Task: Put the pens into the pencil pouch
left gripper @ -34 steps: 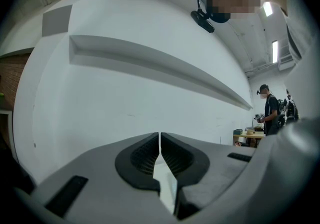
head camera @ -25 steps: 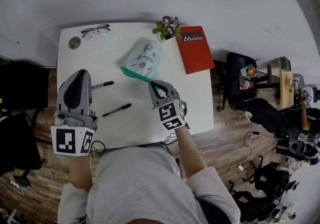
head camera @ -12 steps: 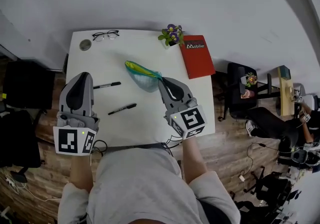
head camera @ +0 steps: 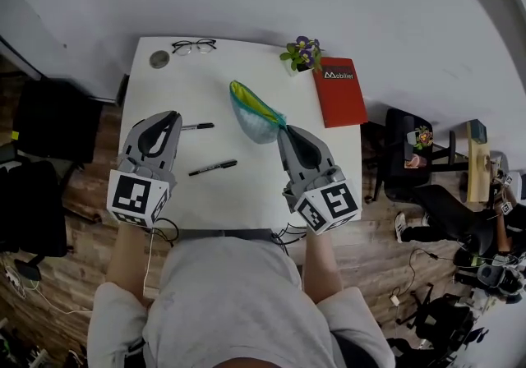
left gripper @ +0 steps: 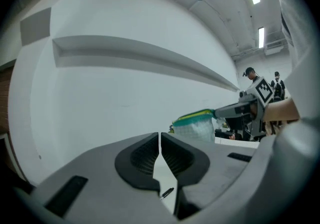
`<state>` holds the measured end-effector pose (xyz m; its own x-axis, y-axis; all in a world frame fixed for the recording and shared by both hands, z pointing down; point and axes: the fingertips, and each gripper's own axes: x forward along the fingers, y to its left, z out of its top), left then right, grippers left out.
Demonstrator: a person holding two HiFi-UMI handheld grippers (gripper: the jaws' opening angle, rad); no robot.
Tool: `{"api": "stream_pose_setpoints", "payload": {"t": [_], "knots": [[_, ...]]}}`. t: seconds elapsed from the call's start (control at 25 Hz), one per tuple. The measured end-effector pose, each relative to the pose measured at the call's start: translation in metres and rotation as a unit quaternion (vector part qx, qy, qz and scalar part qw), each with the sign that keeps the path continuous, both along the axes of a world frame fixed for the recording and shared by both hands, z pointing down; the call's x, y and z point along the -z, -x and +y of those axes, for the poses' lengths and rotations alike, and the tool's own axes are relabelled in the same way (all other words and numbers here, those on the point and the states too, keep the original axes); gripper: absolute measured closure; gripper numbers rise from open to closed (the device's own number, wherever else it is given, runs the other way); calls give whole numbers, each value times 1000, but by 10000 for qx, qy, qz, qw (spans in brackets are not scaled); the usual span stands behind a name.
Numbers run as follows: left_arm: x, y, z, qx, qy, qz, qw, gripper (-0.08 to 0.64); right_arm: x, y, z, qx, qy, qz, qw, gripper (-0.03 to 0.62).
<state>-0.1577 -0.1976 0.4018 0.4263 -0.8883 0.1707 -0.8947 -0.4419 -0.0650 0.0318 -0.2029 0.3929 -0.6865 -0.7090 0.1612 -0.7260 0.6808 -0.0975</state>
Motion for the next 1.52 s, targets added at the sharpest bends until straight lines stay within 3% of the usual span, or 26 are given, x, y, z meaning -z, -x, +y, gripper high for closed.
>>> {"api": "stream_pose_setpoints", "payload": {"t": [0.16, 0.28, 0.44, 0.68, 1.0, 1.12, 1.2, 1.28, 1.44, 1.52], "knots": [[-44, -17, -14, -597, 580, -546, 9950, 526, 5, -2, 6, 15, -35, -15, 10000, 557], [-82, -32, -25, -1134, 1077, -1074, 9818, 525, 4, -6, 5, 1, -54, 78, 10000, 557], [-132, -49, -34, -1860, 1771, -1722, 9510, 519, 2, -13, 2, -49, -52, 200, 9998, 557], [-190, -64, -39, -2633, 2596, -2492, 8951, 469, -1, -25, -9, -123, 19, 184, 9998, 557], [-237, -65, -44, -3197, 3172, -3334, 8283, 449, -10, -27, -20, -88, 150, 218, 9996, 557], [-250, -64, -44, -3306, 3315, -3549, 8092, 448, -15, -28, -23, -75, 202, 234, 9995, 557], [-254, -64, -43, -3365, 3407, -3544, 8032, 448, -17, -29, -25, -73, 234, 238, 9994, 557], [-254, -64, -42, -3382, 3466, -3472, 8031, 455, -20, -28, -26, -69, 262, 225, 9994, 557], [-253, -65, -41, -3319, 3547, -3336, 8080, 484, -23, -26, -27, -40, 321, 151, 9994, 557], [-252, -64, -41, -3211, 3565, -3252, 8149, 485, -24, -24, -27, -20, 341, 98, 9994, 557]]}}
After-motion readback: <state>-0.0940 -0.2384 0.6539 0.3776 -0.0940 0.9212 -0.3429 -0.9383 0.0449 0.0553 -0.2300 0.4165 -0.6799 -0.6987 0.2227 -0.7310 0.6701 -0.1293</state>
